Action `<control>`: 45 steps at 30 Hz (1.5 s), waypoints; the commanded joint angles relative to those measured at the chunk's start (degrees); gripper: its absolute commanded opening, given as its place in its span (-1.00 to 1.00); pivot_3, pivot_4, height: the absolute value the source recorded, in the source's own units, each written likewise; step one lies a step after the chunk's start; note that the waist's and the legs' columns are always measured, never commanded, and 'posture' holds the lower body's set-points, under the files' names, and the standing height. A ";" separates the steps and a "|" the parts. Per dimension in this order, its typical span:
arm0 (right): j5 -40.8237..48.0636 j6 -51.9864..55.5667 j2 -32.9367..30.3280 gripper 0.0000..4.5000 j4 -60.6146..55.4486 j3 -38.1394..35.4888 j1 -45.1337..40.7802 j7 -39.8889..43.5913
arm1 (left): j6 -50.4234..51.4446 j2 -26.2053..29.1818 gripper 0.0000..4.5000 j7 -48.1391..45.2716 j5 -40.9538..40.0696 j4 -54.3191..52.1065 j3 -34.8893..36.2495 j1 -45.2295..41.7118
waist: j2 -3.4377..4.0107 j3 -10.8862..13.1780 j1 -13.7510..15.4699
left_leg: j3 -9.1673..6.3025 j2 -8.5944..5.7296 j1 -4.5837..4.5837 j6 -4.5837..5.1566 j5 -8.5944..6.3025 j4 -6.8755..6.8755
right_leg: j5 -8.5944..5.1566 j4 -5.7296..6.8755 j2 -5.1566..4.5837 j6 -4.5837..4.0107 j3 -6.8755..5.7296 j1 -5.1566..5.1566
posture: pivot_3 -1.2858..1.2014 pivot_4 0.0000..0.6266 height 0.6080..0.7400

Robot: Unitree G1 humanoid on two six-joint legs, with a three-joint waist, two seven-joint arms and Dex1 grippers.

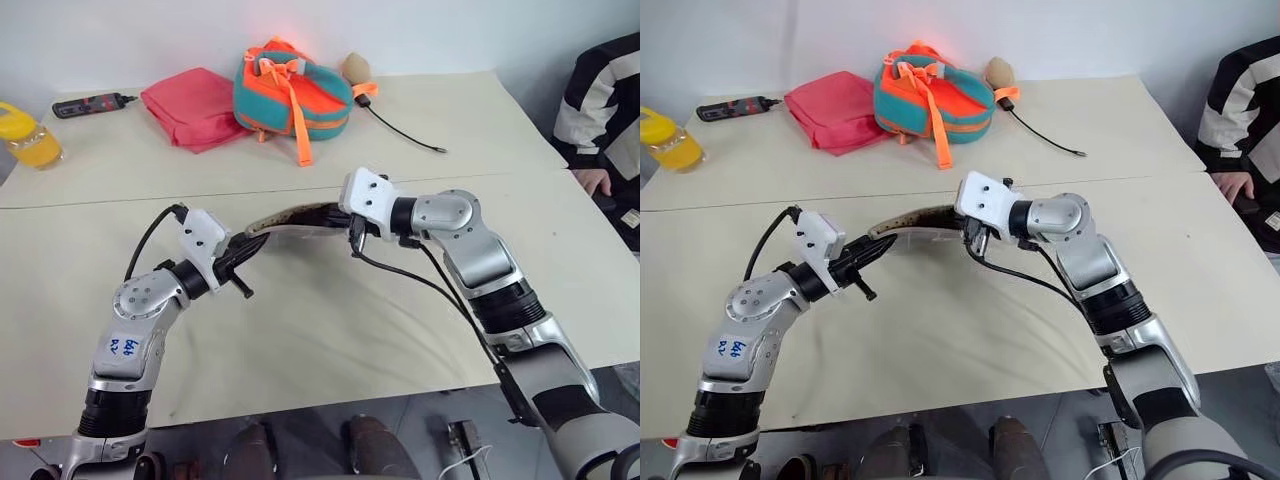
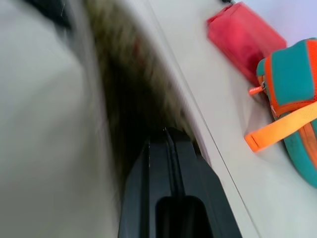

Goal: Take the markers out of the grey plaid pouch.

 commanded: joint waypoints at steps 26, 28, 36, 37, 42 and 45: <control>-11.43 0.77 1.68 -0.72 2.74 9.53 -9.68 13.95 | 24.04 0.08 -1.00 -3.60 -27.91 -6.73 4.53 2.21 | 0.00 0.02 -0.74 | -0.09 0.02 0.06 0.01 0.01 0.10 | 0.00 0.03 0.01 -0.01 0.03 0.07 | 0.03 -0.52 1.00; -11.09 -0.07 2.23 -0.43 2.04 8.83 -9.23 13.02 | 24.16 -0.24 -1.00 -3.35 -28.23 -6.74 4.59 2.25 | 0.00 0.02 -0.81 | -0.13 0.02 0.07 0.00 0.00 0.11 | 0.00 0.02 0.01 0.00 -0.02 0.08 | 0.03 -0.52 1.00; -12.82 -5.92 5.06 -0.13 4.80 9.04 -9.90 6.97 | 24.60 -0.36 -1.00 -4.05 -27.92 -6.27 3.03 1.93 | 0.00 0.02 -1.35 | -0.13 0.02 0.06 0.00 0.00 0.05 | 0.00 0.02 0.01 0.00 -0.02 0.07 | 0.03 -0.52 1.00; -13.30 -6.61 5.45 -0.13 5.58 9.24 -9.82 6.00 | 24.96 -0.30 -1.00 -4.28 -28.14 -6.32 2.77 1.92 | 0.00 0.02 -1.38 | -0.14 0.01 0.06 0.00 0.00 0.05 | 0.00 0.02 0.01 0.00 -0.02 0.07 | 0.03 -0.52 1.00; -15.36 -9.48 6.66 -0.13 8.80 10.17 -9.30 3.54 | 26.31 -0.36 -1.00 -4.87 -29.36 -7.11 1.93 1.88 | 0.00 0.02 -1.43 | -0.14 0.02 0.06 0.00 0.00 0.05 | 0.00 0.02 0.01 0.00 -0.02 0.07 | 0.03 -0.52 1.00; -16.58 -10.03 6.98 -0.13 9.96 11.29 -8.34 3.94 | 26.23 -0.58 -1.00 -4.68 -29.40 -7.59 1.60 1.59 | 0.00 0.02 -1.43 | -0.14 0.01 0.06 0.00 0.00 0.05 | 0.00 0.03 0.01 0.00 -0.02 0.07 | 0.03 -0.52 1.00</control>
